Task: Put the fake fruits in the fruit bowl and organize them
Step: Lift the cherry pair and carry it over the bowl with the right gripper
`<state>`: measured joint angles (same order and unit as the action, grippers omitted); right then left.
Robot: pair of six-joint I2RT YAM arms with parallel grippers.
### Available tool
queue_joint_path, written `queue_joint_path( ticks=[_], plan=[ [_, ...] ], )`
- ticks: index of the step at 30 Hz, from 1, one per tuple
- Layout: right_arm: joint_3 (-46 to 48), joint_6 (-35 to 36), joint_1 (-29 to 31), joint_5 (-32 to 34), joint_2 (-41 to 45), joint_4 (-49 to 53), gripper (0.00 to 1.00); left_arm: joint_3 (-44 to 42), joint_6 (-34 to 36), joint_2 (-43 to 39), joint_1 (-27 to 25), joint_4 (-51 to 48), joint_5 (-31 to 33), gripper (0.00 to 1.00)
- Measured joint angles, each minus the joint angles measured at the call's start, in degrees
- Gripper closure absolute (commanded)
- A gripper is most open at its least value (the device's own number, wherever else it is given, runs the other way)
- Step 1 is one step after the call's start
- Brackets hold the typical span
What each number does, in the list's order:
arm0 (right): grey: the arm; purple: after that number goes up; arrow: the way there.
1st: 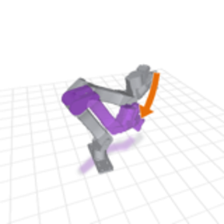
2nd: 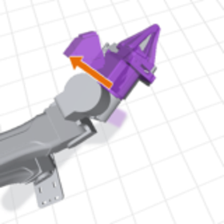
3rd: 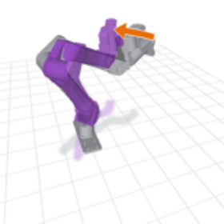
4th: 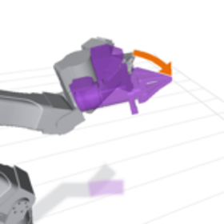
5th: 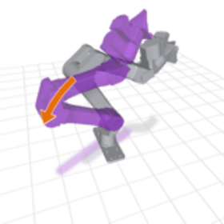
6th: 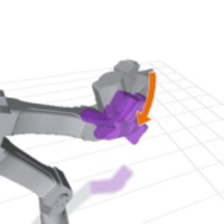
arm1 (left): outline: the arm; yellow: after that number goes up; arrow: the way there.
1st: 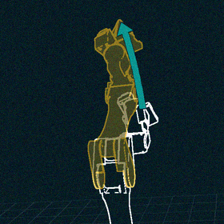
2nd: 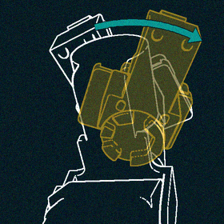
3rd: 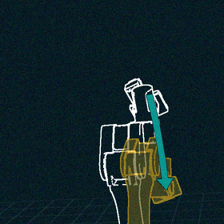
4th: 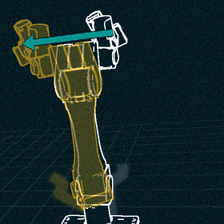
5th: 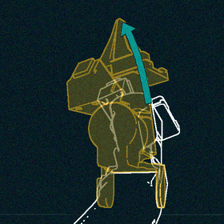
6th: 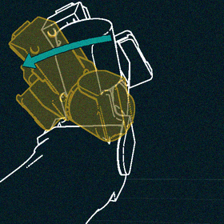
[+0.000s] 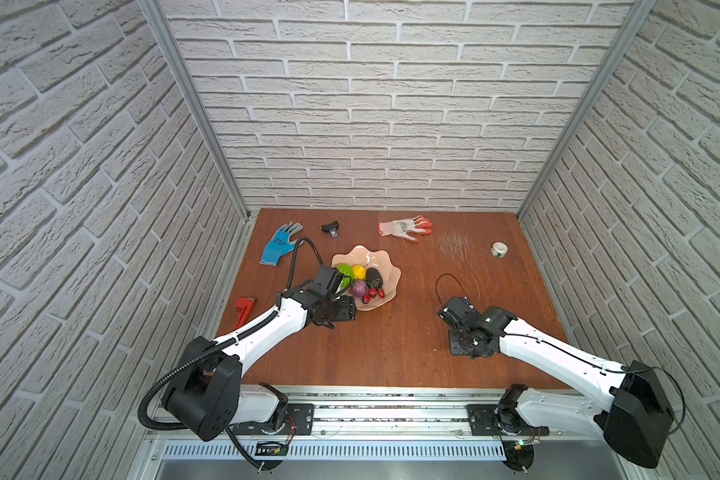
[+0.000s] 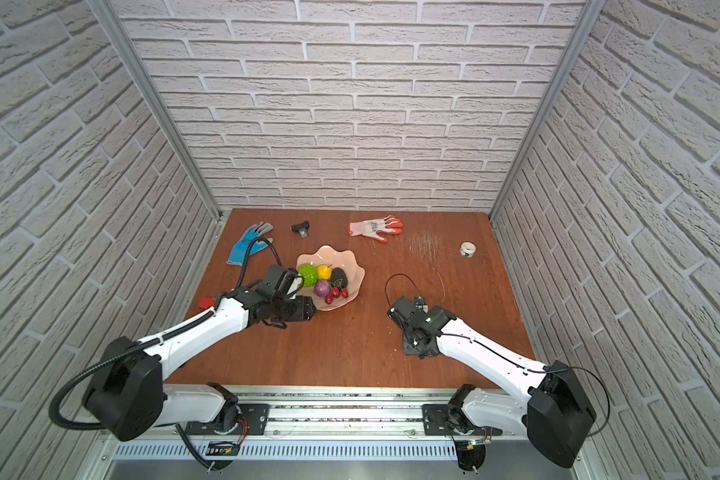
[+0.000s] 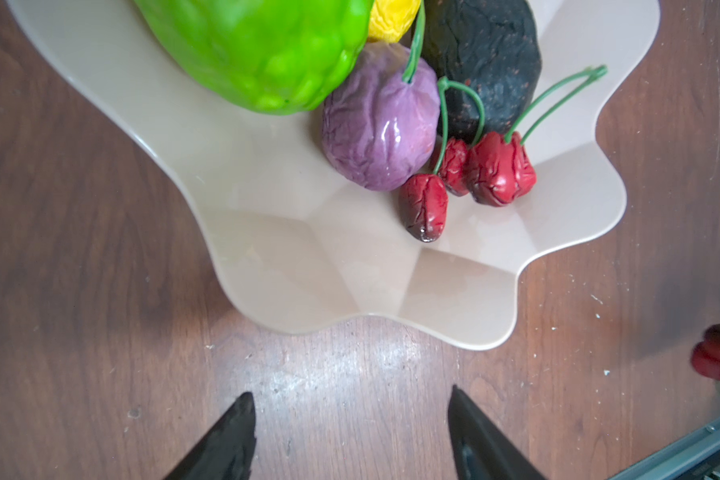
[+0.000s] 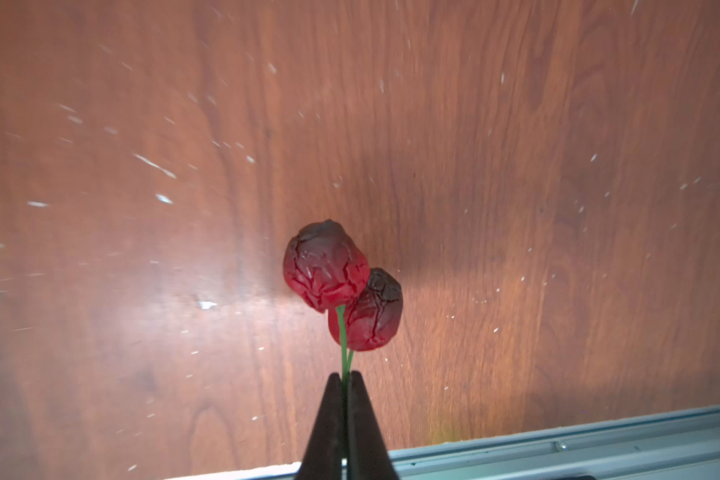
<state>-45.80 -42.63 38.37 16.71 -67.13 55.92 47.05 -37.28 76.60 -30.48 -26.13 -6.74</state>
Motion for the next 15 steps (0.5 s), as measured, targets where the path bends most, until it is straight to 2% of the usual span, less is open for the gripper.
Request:
queue_joint_path(
  ticks=[9,15],
  plan=[
    [-13.31,6.34,0.00,-0.04,-5.68,1.86,0.94,-0.70,-0.92,-1.25,0.00,-0.02,1.11,0.27],
    [-24.70,12.07,-0.02,-1.99,-13.75,1.90,0.95,-2.05,-1.84,-3.23,0.00,-0.31,1.84,0.27]
  ],
)
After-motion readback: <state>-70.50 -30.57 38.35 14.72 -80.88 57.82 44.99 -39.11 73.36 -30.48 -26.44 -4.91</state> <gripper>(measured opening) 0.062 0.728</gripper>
